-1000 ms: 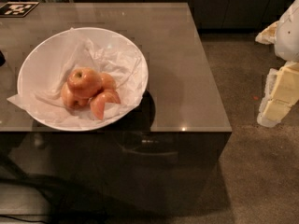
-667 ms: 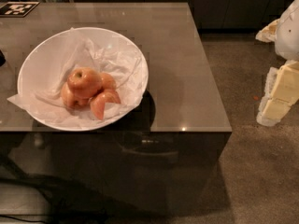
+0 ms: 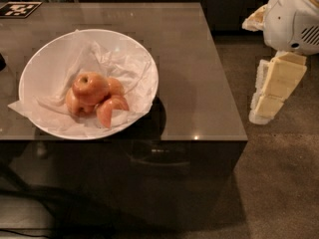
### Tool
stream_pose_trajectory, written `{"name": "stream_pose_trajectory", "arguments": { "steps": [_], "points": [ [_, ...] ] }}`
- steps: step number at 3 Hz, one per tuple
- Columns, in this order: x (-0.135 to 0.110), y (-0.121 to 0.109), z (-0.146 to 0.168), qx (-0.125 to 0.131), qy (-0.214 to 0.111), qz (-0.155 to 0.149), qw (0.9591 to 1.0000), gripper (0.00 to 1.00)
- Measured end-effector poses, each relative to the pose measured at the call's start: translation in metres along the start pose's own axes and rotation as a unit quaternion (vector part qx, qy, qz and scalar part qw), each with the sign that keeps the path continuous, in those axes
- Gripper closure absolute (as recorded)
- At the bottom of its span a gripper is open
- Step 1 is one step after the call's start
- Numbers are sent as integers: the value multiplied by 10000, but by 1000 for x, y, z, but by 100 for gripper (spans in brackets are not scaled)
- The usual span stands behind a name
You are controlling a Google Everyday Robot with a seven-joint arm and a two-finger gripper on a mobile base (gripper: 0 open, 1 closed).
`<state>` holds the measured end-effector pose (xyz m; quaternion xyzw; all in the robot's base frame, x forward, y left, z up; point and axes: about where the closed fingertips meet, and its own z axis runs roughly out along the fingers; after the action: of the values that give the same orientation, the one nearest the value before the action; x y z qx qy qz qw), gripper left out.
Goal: Pick apple from white bowl
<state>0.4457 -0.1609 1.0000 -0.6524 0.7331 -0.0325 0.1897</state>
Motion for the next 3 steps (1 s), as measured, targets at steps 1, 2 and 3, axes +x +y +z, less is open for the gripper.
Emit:
{"name": "stream_pose_trajectory", "arguments": {
  "steps": [1, 2, 3],
  "points": [
    [-31, 3, 8, -218, -196, -347, 9990, 0],
    [-33, 4, 8, -227, -208, -368, 9989, 0],
    [-42, -1, 28, -280, -370, -281, 9985, 0]
  ]
}}
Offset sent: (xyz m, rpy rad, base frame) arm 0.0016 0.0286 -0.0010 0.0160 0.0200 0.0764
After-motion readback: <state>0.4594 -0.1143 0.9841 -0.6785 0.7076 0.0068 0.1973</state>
